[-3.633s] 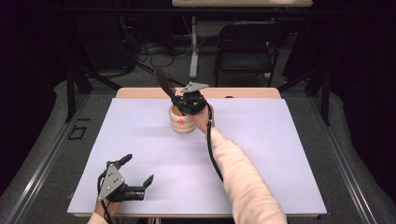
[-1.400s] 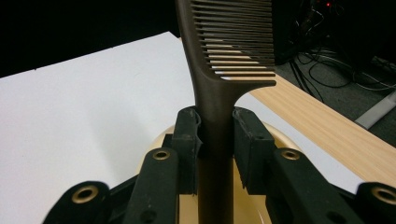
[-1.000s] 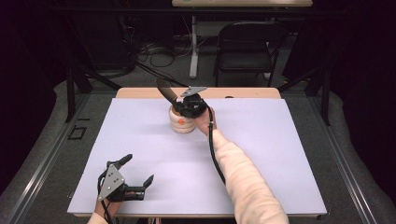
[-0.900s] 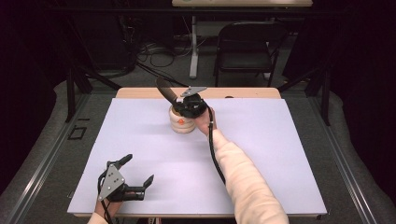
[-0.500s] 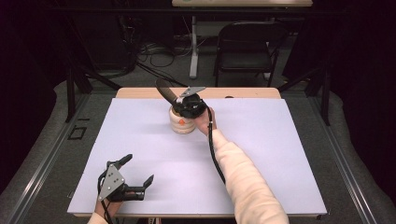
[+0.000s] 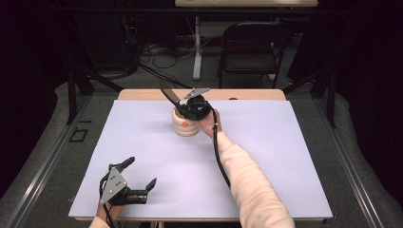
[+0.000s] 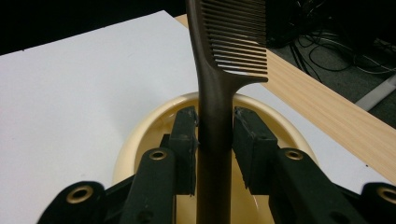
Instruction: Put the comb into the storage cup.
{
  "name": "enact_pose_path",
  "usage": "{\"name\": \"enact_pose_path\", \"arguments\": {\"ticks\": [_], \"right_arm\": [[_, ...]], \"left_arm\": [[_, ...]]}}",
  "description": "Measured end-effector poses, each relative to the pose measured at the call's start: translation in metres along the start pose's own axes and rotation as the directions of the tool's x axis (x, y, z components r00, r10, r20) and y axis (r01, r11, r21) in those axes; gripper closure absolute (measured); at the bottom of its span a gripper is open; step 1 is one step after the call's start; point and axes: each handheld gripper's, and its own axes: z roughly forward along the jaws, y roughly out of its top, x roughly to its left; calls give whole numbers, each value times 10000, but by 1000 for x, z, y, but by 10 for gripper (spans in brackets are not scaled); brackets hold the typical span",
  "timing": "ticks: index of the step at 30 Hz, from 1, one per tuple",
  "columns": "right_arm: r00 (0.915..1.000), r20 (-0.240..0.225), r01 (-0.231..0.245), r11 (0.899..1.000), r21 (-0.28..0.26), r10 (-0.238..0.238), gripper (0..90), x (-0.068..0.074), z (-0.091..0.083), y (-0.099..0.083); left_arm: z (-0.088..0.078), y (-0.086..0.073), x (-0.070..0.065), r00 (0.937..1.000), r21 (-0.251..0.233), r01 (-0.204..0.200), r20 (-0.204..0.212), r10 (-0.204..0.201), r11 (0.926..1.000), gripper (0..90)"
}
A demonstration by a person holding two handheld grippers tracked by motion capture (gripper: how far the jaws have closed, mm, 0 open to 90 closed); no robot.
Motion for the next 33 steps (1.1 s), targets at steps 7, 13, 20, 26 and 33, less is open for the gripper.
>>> {"name": "enact_pose_path", "arguments": {"ticks": [7, 13, 20, 26, 33], "right_arm": [[10000, -86, 49, 9999, 95, -48, 682, 1, -3, 1], [9998, -126, 170, 9995, 250, -167, 687, 1, -6, 2], [9996, -123, 251, 9994, 227, -248, 684, 2, -12, 3], [9996, -179, 239, 9995, 187, -236, 645, 2, -18, 5], [9994, -348, 70, 9994, 334, -59, 489, 1, -29, 6]], "left_arm": [[0, 0, 0, 10000, -5, -9, -8, 9, 10000, 2], [0, 0, 0, 10000, -1, -6, -11, 6, 10000, 2], [0, 0, 0, 10000, -2, 5, -21, -5, 10000, 2], [0, 0, 0, 10000, 6, -16, -21, 16, 10000, 2], [0, 0, 0, 10000, 16, -32, -13, 32, 10000, 2]]}}
